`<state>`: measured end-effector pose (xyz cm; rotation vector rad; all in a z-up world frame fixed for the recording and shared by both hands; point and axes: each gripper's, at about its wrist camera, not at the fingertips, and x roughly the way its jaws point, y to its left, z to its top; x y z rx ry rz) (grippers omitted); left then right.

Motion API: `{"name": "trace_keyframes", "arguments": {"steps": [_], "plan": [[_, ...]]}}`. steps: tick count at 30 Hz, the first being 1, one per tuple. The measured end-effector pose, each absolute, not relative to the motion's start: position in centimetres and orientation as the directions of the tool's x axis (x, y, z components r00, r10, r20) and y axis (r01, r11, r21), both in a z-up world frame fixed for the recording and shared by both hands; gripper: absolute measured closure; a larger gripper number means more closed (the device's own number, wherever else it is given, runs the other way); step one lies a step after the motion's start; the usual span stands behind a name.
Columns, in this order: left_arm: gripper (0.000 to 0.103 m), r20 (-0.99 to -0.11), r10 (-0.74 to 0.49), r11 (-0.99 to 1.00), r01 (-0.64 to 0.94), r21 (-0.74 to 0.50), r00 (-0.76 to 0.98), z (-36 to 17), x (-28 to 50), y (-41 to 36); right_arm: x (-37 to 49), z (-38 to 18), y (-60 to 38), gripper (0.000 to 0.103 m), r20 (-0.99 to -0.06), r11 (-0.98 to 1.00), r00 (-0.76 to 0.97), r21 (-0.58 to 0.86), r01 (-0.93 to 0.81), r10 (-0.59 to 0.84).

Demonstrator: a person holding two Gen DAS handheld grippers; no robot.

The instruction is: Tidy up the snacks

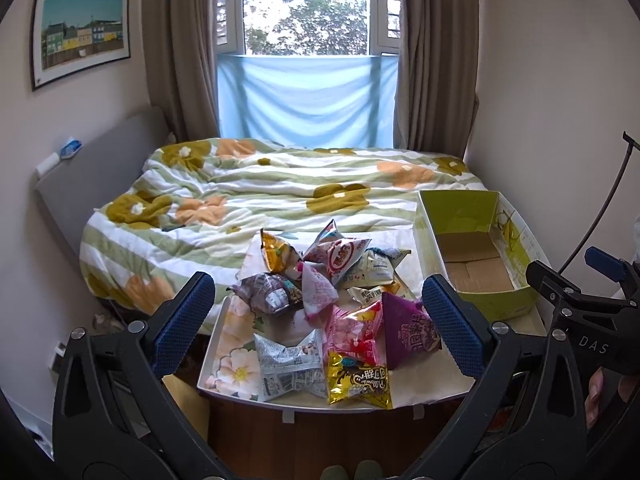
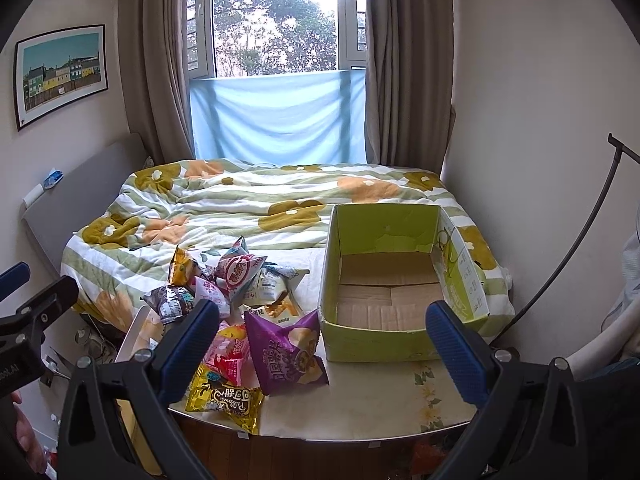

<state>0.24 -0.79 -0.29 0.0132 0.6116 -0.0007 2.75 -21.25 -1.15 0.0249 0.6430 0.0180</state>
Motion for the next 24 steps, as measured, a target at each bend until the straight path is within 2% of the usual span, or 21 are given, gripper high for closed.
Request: {"name": "trace_keyframes", "arguments": {"steps": [24], "plan": [[0.001, -0.577, 0.000, 1.000, 0.005, 0.007, 0.817, -0.16, 0.12, -0.31, 2.87, -1.19, -21.15, 0.000, -0.598, 0.999, 0.801, 0.038, -0.009, 0.030]]}}
